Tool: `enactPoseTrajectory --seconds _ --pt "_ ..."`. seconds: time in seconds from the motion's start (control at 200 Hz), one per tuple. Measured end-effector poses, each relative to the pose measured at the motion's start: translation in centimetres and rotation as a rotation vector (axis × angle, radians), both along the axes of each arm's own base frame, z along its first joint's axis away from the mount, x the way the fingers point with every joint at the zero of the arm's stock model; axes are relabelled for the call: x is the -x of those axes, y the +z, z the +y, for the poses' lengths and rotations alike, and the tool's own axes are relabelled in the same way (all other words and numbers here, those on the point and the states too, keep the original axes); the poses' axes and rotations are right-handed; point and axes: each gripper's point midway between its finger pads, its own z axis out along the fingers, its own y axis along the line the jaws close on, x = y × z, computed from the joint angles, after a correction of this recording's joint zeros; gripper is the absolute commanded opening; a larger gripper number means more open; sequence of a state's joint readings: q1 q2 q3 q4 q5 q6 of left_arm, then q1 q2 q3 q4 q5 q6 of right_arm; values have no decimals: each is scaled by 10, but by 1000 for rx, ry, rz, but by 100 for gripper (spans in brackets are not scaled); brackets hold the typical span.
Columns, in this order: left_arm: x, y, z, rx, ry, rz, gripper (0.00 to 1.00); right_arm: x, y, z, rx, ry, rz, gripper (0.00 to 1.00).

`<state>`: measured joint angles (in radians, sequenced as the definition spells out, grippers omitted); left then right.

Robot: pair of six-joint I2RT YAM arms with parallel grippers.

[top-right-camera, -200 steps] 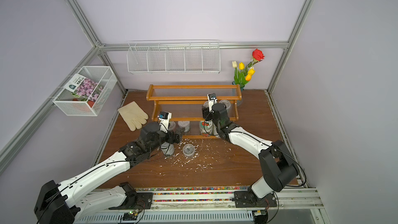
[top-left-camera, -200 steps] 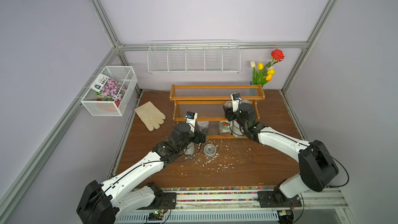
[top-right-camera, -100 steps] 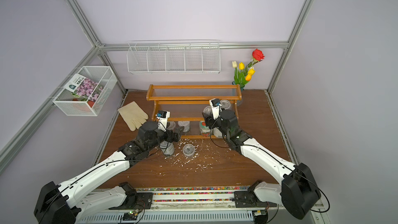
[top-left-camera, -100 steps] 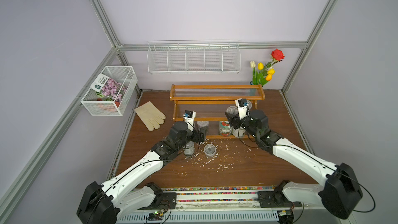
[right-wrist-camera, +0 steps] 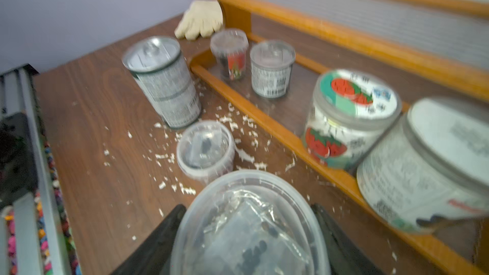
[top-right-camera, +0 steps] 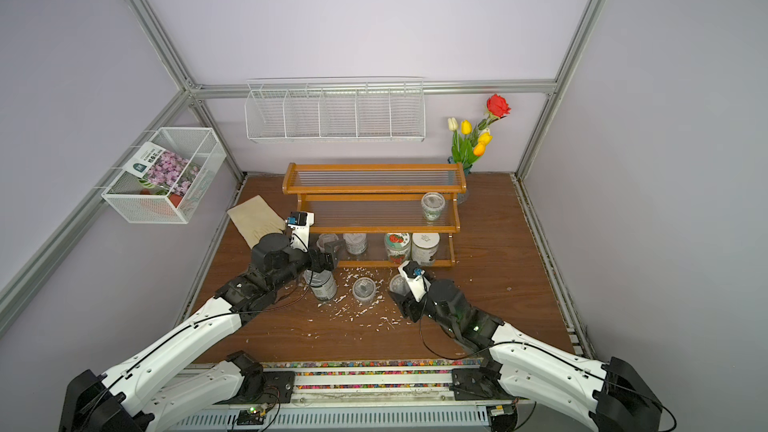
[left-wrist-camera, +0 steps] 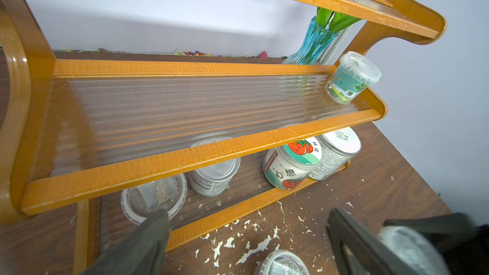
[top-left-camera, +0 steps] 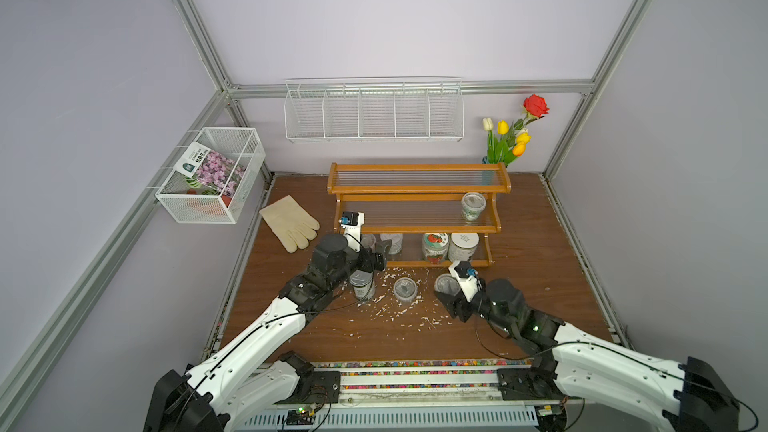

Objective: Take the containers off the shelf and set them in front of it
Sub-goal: Place the container at the center of the board.

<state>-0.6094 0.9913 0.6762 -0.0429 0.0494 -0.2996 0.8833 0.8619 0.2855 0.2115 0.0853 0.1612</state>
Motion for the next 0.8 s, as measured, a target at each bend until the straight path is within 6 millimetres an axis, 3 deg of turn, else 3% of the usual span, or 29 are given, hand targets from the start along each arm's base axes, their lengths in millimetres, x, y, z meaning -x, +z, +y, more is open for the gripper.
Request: enactPoseTrajectory --seconds 0.125,0.545,0.705,0.8 --pt "-1 -1 0 2 -4 5 97 -2 -31 -4 28 -39 45 54" --pt "0 -6 -3 0 -16 21 97 -29 -54 8 8 -117 22 58" --pt "0 -6 -3 0 -17 23 97 -34 -59 8 12 -132 18 70" --pt "0 -6 -3 0 -17 23 97 -36 -61 7 14 -140 13 84"
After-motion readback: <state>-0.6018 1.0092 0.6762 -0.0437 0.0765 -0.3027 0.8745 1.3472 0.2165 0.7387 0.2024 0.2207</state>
